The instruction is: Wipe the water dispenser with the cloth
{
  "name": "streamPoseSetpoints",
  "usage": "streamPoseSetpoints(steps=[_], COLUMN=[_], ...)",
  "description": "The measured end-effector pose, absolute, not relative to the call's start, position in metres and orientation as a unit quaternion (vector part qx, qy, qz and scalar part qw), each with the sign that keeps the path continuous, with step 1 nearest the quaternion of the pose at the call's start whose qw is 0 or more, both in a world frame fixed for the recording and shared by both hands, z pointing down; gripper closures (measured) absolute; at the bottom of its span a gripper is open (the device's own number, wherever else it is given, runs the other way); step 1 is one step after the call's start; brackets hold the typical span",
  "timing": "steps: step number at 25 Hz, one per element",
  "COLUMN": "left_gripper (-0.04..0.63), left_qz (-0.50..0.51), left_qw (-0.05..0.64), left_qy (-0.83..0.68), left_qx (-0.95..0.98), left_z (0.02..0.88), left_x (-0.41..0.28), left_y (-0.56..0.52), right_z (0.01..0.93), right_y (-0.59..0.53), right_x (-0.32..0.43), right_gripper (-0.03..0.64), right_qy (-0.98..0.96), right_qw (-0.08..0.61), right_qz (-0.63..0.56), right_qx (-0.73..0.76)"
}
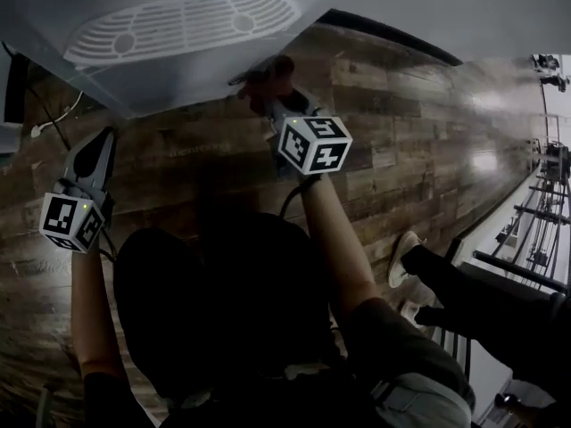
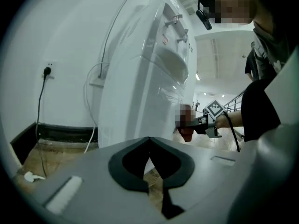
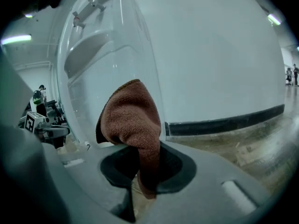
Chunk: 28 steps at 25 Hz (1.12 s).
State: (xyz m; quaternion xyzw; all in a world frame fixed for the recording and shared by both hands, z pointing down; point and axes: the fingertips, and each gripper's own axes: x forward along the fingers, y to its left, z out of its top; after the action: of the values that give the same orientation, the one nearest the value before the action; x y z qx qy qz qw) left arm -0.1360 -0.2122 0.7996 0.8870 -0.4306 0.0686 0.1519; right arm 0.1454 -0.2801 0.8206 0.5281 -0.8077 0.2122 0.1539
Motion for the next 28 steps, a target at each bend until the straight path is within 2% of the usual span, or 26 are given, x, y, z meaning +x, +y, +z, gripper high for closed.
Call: streamPoseSetpoints(steps=[10, 18, 28], left_gripper=[0.578, 0.578, 0.578], left_qz=[0.125, 0.149, 0.141], left_qw=[0.167, 0.17, 0.179], left_qy=[-0.41, -0.412, -0.406], left_qx=[0.888, 0.883, 0.885], left_z=[0.881, 0.904, 0.912], left_x=[-0.135, -0.144, -0.135], left_y=[-0.206, -0.195, -0.197], right_z=[0.938, 0.978, 0.987], right_y=[-0.273, -0.278, -0.272], right_x=[0.15, 0.149, 0.079], right_gripper=[0.557, 0.557, 0.557], right_qy=[-0.776, -0.755, -0.802], right_qw=[0.196, 0.218, 0.237], right_qz=[0.287, 0.303, 0.293], right_qx=[0.526, 0.539, 0.463])
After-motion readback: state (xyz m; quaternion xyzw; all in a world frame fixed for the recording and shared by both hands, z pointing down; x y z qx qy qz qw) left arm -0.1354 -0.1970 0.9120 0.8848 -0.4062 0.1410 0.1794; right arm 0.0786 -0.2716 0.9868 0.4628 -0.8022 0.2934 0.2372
